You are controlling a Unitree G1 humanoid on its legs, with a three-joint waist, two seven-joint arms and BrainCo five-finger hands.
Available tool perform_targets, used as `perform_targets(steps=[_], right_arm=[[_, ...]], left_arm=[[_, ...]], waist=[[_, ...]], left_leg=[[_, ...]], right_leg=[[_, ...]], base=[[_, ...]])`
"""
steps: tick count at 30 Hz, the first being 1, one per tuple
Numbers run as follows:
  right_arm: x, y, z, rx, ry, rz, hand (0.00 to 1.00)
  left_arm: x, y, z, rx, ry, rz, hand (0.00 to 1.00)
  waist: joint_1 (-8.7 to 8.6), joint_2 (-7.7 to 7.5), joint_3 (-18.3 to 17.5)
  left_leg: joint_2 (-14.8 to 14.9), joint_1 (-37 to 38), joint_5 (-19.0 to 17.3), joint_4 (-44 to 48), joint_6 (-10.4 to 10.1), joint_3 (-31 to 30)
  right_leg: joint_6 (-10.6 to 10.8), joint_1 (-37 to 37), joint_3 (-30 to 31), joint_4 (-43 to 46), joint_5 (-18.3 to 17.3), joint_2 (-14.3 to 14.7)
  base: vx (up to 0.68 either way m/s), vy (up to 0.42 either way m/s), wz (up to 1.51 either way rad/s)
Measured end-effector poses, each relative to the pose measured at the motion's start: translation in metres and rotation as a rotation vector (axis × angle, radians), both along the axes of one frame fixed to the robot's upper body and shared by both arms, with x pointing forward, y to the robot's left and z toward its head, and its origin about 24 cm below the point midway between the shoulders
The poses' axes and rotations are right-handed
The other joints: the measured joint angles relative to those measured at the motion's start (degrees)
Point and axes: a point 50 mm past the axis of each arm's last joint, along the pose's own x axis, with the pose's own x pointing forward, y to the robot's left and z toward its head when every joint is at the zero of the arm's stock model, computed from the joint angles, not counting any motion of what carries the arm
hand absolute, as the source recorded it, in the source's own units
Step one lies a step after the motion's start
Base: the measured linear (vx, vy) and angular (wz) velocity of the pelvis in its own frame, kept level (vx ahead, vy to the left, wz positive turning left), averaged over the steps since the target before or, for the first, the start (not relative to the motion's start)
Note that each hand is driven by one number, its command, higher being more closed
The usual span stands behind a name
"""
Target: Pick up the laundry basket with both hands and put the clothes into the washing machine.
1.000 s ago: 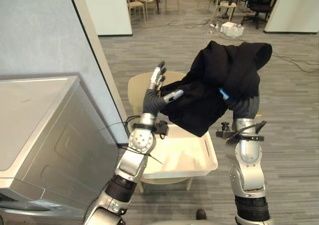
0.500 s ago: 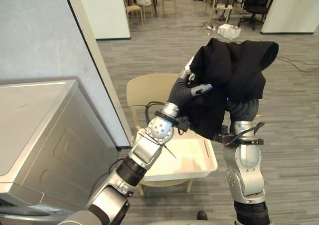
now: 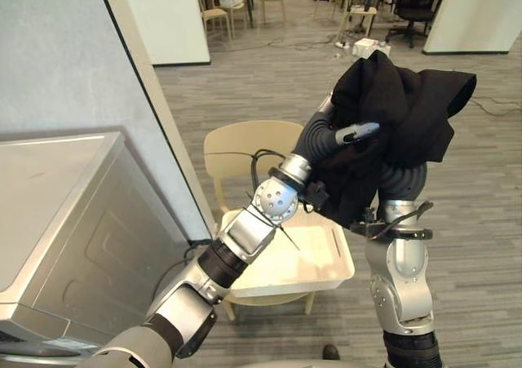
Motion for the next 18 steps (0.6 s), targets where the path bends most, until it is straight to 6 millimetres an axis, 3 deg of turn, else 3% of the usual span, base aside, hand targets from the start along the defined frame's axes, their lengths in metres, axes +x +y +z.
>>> perform_targets(steps=[1,12,18], right_arm=[[0.000,0.000,0.000,0.000,-0.001,0.000,1.00],[0.000,-0.003,0.000,-0.019,-0.001,0.008,1.00],[0.001,0.011,-0.005,-0.047,0.016,0.082,1.00]], left_arm=[[0.000,-0.001,0.001,0.001,-0.005,-0.003,1.00],[-0.003,-0.006,0.013,-0.008,-0.051,-0.041,1.00],[0.000,-0.001,0.019,-0.027,-0.063,-0.020,1.00]], waist=[[-0.06,0.01,0.0],[-0.93,-0.02,-1.0],[-0.94,-0.05,-1.0]], left_leg=[[0.0,0.0,0.0,0.0,0.0,0.0],[0.1,-0.7,0.0,0.1,0.0,-1.1],[0.2,-0.5,0.0,0.3,0.0,-1.5]], right_leg=[[0.0,0.0,0.0,0.0,0.0,0.0],[0.0,0.3,-1.1,-0.5,0.0,0.0],[0.1,1.1,-1.5,-0.9,0.1,-0.1]], base=[[0.00,0.000,0.00],[-0.01,-0.003,0.04],[-0.04,-0.004,0.04]])
